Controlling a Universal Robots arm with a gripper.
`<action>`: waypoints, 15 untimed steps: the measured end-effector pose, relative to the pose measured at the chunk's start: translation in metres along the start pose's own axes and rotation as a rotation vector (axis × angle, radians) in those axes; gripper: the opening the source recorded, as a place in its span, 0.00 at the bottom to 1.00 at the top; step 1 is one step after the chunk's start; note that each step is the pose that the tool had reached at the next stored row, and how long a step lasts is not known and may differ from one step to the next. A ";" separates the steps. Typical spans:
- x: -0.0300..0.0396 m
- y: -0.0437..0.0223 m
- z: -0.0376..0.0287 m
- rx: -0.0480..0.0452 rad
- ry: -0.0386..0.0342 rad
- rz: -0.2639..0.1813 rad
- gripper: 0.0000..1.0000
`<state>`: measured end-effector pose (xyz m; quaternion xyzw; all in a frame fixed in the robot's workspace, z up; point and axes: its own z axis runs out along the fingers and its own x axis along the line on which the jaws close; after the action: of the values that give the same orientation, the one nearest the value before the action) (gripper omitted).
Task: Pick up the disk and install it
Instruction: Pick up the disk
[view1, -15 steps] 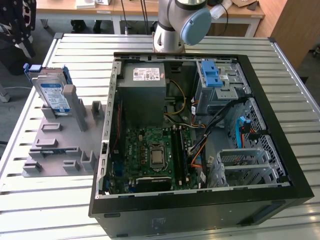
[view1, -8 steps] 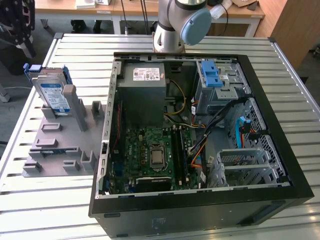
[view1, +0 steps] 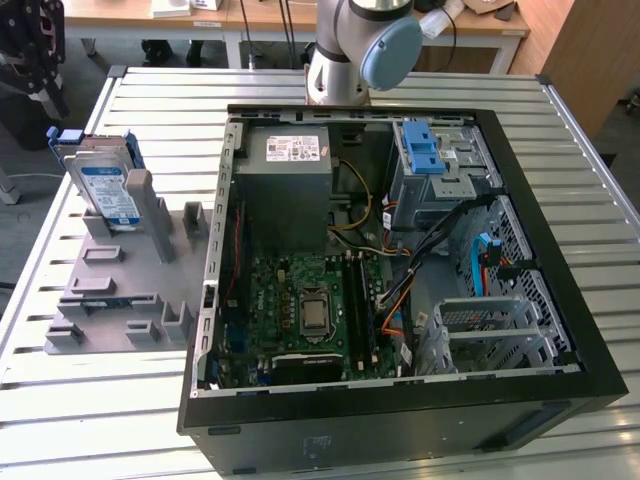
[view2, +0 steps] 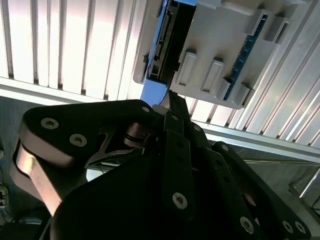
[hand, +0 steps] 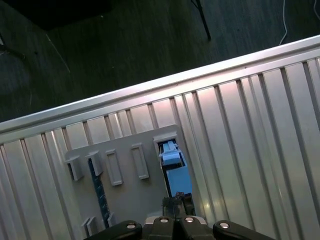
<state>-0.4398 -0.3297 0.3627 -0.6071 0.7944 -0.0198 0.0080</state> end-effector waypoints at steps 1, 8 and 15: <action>0.0000 0.0001 0.0006 0.0002 -0.0007 -0.016 0.11; 0.0000 0.0001 0.0016 0.0005 -0.0022 -0.052 0.29; -0.0001 0.0003 0.0041 0.0012 -0.0042 -0.098 0.53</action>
<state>-0.4399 -0.3297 0.3586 -0.6452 0.7637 -0.0193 0.0090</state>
